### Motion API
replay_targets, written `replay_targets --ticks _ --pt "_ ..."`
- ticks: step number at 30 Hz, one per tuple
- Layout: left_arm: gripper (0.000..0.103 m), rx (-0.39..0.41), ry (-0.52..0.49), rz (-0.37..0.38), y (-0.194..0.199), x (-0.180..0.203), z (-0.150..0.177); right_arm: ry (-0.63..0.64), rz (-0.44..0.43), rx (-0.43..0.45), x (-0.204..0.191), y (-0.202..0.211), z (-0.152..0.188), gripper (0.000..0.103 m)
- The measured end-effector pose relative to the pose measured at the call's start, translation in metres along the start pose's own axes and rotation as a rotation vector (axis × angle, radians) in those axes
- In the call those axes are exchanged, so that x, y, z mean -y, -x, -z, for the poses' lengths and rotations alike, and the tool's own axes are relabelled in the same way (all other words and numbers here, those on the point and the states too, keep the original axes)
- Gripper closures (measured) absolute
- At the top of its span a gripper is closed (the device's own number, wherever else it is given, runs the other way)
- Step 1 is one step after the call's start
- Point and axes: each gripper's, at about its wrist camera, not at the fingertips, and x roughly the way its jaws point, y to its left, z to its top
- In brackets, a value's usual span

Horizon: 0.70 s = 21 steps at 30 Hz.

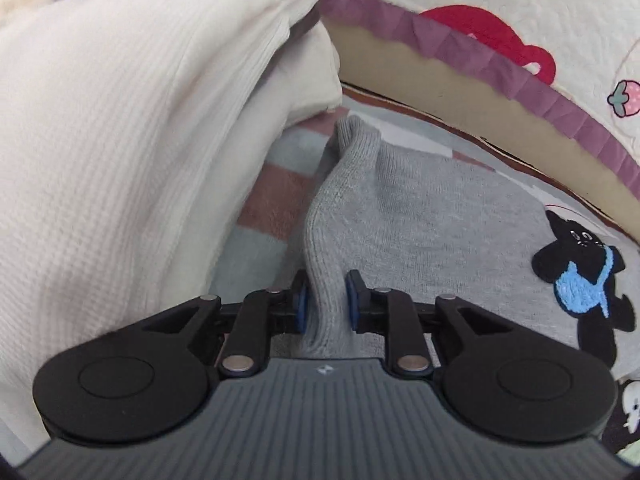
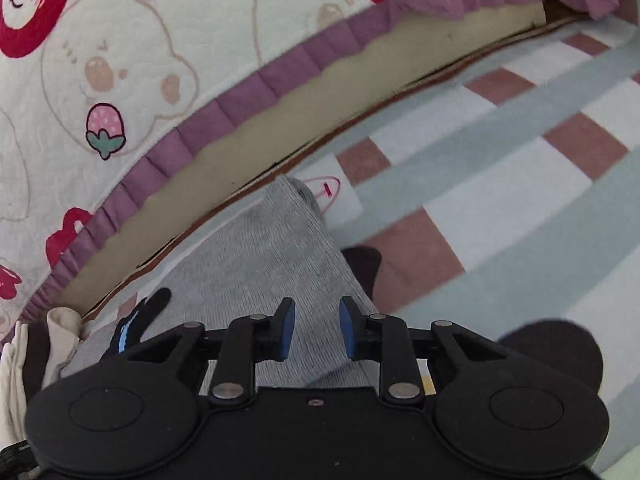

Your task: Fold clothes

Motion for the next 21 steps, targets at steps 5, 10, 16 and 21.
replay_targets --ticks 5,10,16,21 --pt "0.066 -0.082 0.102 0.05 0.002 -0.015 0.011 -0.112 -0.061 -0.041 0.014 0.014 0.02 0.055" --pt "0.066 -0.137 0.256 0.178 0.02 -0.038 0.037 -0.256 -0.312 -0.155 0.01 0.009 0.051 0.053" --pt "0.056 -0.075 0.395 0.233 0.019 -0.048 0.032 -0.389 -0.252 -0.171 0.002 -0.024 0.058 0.035" --pt "0.054 -0.117 0.475 0.233 -0.006 -0.043 0.03 -0.388 -0.181 -0.094 -0.007 -0.028 0.056 0.035"
